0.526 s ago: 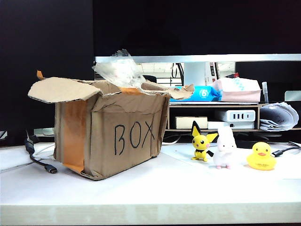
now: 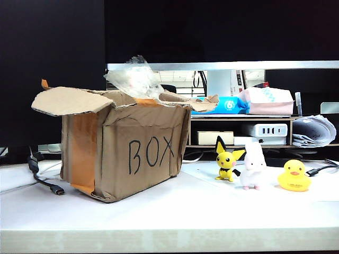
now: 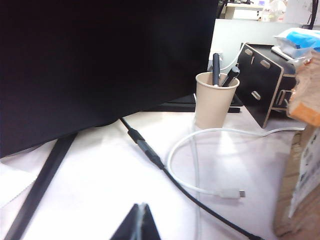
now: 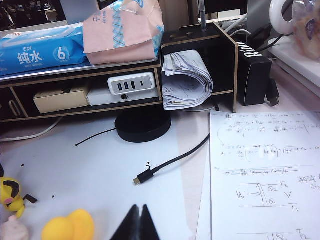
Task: Put the doll that is least similar in color compared to the others into the paper box.
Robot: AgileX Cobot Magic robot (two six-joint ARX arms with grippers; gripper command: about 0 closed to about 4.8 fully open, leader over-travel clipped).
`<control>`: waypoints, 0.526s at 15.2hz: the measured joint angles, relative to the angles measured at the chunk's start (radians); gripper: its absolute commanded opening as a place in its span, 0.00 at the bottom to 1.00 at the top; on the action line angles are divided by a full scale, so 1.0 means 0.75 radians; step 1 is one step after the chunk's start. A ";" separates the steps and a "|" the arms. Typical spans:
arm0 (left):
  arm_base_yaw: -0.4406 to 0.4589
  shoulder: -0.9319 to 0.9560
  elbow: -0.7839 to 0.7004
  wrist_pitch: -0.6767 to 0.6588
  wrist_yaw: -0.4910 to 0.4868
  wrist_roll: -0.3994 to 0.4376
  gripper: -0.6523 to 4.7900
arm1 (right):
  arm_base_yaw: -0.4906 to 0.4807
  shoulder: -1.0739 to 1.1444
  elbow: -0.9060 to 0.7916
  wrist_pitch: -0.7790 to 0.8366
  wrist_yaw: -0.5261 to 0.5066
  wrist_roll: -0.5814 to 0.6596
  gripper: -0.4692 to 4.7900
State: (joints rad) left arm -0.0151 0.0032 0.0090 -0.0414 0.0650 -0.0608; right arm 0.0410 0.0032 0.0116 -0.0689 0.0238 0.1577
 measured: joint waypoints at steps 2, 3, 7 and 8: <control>-0.073 0.000 -0.001 0.000 -0.002 0.000 0.11 | 0.000 0.000 0.001 0.000 0.000 0.000 0.08; -0.149 0.000 0.000 0.000 -0.001 0.000 0.11 | 0.000 0.000 0.000 0.000 0.000 0.000 0.08; -0.460 0.000 -0.001 -0.001 0.002 0.000 0.11 | 0.000 0.000 0.000 0.000 0.000 0.000 0.08; -0.553 0.000 -0.001 0.000 -0.002 0.000 0.11 | 0.000 0.000 0.000 0.000 0.000 0.000 0.08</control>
State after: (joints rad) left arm -0.4297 0.0032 0.0086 -0.0414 0.0639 -0.0608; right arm 0.0410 0.0032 0.0116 -0.0689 0.0238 0.1577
